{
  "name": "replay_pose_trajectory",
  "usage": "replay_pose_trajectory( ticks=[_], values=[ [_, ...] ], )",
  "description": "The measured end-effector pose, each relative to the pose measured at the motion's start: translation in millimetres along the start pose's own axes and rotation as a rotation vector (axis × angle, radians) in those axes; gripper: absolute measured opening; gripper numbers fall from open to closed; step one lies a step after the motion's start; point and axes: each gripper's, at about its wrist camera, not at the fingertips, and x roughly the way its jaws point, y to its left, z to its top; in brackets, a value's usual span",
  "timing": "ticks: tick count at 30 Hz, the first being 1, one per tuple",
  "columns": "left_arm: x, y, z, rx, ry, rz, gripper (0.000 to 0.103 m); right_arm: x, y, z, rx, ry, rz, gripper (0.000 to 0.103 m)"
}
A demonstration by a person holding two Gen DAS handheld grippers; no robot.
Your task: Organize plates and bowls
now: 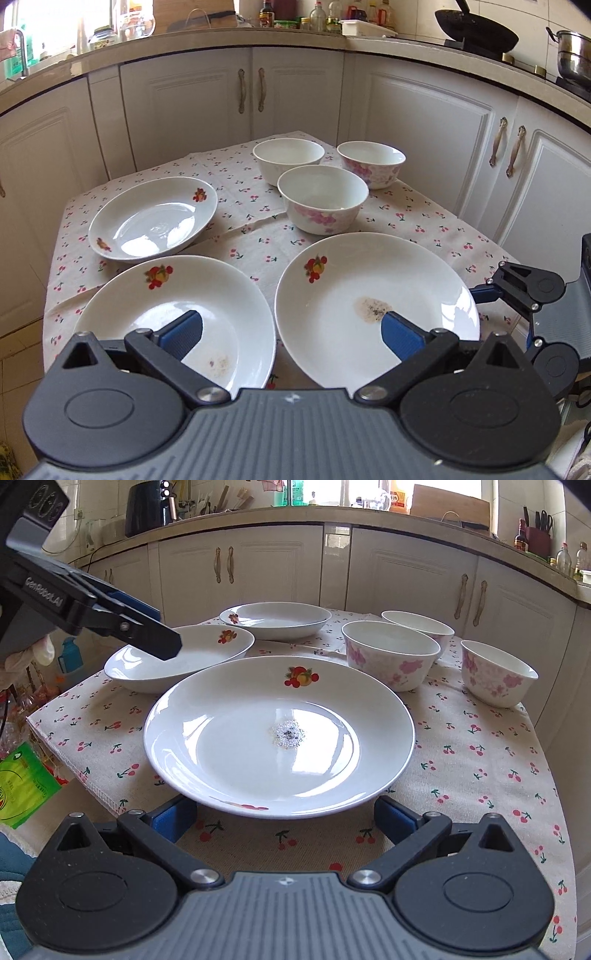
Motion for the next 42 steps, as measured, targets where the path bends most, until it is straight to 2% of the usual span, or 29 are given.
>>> replay_pose_trajectory(
  ticks=[5, 11, 20, 26, 30, 42],
  values=[
    [22.9, -4.8, 17.7, 0.055, 0.037, -0.072, 0.102, 1.3, -1.6, -0.6, -0.012, -0.021, 0.017, 0.103],
    [58.6, -9.8, 35.4, 0.101, 0.136, -0.141, 0.102, 2.6, -2.0, -0.8, -0.019, -0.025, 0.025, 0.103],
    [100.4, -12.4, 50.5, 0.163, 0.278, -0.199, 0.100, 1.0, -1.2, -4.4, -0.018, -0.045, 0.024, 0.103],
    [112.7, -15.0, 51.9, 0.187, 0.348, -0.241, 0.094, 0.6, -1.1, -4.4, -0.018, -0.048, 0.023, 0.103],
    [115.7, -16.6, 51.7, 0.192, 0.369, -0.251, 0.090, 1.4, -1.6, -2.8, -0.022, -0.041, 0.027, 0.103],
    [119.5, -18.8, 56.9, 0.189, 0.396, -0.271, 0.090, 2.7, -5.2, 3.1, -0.032, -0.004, 0.040, 0.103]
  ],
)
